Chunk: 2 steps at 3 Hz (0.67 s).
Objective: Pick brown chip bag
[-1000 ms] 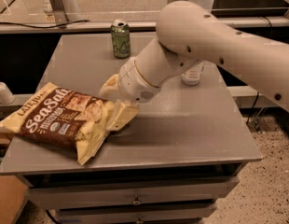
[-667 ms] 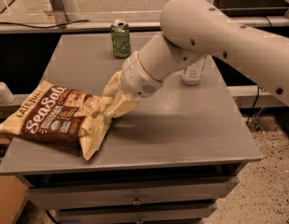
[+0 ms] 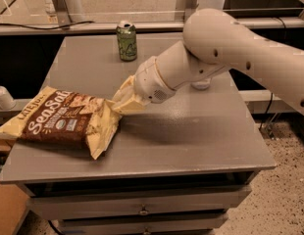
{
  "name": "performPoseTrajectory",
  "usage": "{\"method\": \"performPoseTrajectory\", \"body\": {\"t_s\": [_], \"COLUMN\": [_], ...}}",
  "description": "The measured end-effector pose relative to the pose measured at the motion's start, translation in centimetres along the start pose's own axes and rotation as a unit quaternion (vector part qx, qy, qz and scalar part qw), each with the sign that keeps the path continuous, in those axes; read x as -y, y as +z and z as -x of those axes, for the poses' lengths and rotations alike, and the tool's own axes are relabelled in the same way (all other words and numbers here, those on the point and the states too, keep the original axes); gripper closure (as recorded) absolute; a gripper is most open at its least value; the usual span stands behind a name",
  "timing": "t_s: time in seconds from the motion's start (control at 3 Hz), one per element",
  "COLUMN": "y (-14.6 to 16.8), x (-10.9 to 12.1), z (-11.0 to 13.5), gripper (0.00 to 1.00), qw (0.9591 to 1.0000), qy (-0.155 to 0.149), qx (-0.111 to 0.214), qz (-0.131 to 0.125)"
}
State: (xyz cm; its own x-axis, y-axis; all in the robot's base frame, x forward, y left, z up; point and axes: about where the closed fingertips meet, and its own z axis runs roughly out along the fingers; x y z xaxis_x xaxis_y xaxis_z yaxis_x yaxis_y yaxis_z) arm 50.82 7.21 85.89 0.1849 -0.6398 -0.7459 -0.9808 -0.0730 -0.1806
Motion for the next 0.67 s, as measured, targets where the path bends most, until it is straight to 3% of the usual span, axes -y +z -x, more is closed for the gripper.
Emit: {"method": "performPoseTrajectory", "body": {"t_s": [0.33,0.67], "y": [-0.2,-1.8], "x": [1.0,2.3], "z": [-0.5,-0.3], "gripper": [1.00,1.00], "qw": [0.9976,0.9907], "qy": [0.036,0.055], "qx": [0.043,0.082], "qz": [-0.042,-0.093]}}
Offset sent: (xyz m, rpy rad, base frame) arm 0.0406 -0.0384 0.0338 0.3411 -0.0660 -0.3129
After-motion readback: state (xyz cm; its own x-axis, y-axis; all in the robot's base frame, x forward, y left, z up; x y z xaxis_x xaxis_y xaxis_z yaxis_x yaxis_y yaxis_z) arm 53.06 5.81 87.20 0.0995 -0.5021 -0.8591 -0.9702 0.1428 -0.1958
